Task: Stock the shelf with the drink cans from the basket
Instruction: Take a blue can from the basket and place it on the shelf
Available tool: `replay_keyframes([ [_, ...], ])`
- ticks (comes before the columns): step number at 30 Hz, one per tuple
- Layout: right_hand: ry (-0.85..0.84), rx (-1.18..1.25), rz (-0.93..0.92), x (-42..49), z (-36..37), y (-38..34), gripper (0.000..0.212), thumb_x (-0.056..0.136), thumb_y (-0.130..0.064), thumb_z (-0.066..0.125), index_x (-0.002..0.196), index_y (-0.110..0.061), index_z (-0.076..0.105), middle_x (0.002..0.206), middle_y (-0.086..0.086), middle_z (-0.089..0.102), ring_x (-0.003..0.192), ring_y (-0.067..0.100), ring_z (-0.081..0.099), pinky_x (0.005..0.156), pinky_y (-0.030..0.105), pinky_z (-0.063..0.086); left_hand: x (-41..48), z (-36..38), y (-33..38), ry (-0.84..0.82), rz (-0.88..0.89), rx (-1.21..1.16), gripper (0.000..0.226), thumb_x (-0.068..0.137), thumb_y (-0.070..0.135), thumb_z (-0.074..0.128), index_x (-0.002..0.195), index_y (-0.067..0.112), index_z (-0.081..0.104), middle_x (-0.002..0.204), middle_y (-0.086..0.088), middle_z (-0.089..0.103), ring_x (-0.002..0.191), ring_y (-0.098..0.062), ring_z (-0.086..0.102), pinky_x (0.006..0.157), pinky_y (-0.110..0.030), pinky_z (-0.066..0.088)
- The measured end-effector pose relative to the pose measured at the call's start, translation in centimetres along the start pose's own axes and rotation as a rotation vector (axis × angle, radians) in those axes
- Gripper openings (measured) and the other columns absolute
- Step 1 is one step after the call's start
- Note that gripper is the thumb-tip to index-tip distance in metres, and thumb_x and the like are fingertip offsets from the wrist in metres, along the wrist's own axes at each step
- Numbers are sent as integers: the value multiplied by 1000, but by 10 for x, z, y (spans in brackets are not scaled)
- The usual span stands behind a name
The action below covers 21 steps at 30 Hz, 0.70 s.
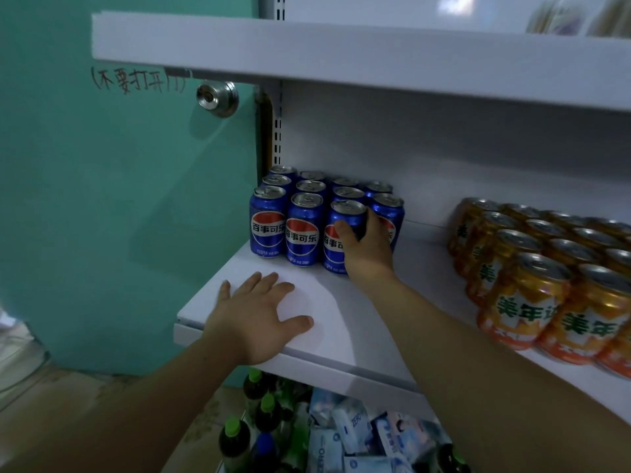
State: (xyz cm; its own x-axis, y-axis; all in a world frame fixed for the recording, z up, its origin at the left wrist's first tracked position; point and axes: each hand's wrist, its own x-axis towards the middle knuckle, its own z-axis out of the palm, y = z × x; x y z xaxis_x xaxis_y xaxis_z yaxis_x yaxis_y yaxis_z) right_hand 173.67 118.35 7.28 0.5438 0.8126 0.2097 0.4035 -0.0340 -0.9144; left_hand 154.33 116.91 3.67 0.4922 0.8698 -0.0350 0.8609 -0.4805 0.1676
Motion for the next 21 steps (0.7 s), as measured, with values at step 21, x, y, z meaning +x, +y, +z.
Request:
replay_keyframes([
  [21,27,-901,81,-211,-286,-46,52,95,-48,48,139,-22,47,139,9,53,122,29,50,94,32,40,-109,-35,231,-232,644,-177,69,88,49,58,146,22,34,154,0,30,136,-20,35,107,-28,32],
])
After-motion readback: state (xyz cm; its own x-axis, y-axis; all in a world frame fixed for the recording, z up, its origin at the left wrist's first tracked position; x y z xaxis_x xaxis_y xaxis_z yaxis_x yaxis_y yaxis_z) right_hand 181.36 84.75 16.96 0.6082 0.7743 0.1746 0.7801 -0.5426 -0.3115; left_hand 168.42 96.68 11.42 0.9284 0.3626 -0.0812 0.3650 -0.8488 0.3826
